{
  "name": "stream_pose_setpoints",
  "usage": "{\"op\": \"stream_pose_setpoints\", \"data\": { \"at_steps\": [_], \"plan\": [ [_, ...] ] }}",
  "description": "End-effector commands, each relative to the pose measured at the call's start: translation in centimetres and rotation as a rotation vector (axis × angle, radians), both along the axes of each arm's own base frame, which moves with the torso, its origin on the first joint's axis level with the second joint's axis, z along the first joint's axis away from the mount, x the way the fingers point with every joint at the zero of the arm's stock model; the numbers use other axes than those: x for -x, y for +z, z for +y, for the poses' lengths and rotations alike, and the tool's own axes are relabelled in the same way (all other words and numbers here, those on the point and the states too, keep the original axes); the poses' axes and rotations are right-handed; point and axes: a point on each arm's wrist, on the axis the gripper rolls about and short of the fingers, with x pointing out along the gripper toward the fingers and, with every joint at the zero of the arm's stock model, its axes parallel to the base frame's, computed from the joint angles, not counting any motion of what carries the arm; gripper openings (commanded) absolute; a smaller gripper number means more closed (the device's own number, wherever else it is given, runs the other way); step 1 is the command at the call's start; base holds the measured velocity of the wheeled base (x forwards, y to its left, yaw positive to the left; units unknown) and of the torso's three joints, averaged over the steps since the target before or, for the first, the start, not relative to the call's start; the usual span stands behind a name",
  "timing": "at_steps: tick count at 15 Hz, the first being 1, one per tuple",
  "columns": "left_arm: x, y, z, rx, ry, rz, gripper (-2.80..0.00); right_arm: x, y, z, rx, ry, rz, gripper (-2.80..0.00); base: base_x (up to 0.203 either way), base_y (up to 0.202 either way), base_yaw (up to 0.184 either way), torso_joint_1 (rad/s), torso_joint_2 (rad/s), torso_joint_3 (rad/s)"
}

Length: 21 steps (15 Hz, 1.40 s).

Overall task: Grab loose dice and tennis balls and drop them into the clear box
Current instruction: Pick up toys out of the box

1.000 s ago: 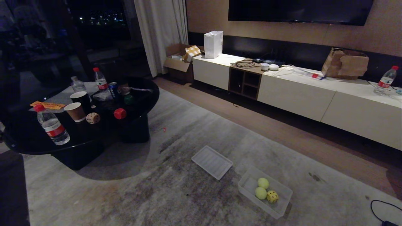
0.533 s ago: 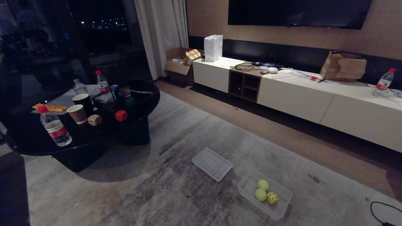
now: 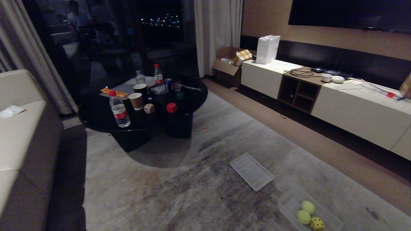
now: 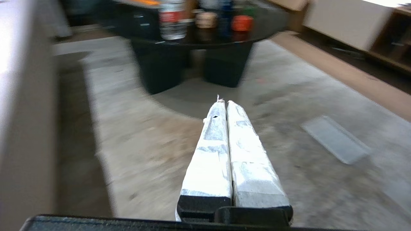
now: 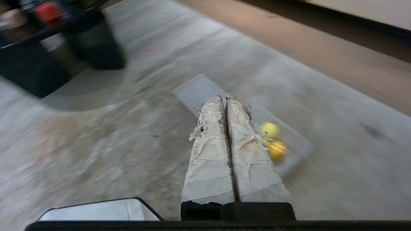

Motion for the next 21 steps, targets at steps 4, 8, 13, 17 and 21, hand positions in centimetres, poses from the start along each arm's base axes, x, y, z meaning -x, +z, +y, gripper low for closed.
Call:
{"op": "stream_pose_setpoints", "data": {
  "at_steps": [4,8,13,17,21],
  "plan": [
    [-0.02,-0.04,0.0,0.0,-0.001,0.003,-2.8,-0.01,-0.01,0.0,-0.001,0.0,0.003,-2.8,0.0,-0.008,0.166,0.002,0.0,0.004],
    [-0.02,-0.04,0.0,0.002,-0.001,0.003,-2.8,-0.01,-0.01,0.0,-0.001,0.001,0.003,-2.8,0.0,-0.009,0.164,0.002,0.0,0.005],
    [-0.02,-0.01,0.0,0.007,0.002,0.0,-2.8,-0.01,-0.01,0.0,-0.001,0.001,0.003,-2.8,-0.001,-0.008,0.162,0.001,0.0,0.002],
    [-0.02,-0.01,0.0,0.007,0.002,0.0,-2.8,-0.01,-0.01,0.0,-0.001,0.001,0.003,-2.8,-0.001,-0.002,0.055,0.0,0.0,0.002],
    [-0.02,-0.01,0.01,0.008,0.004,0.0,-2.8,-0.01,-0.01,0.0,-0.001,0.0,0.003,-2.8,0.075,0.001,0.001,0.0,0.0,0.004]
  ]
}}
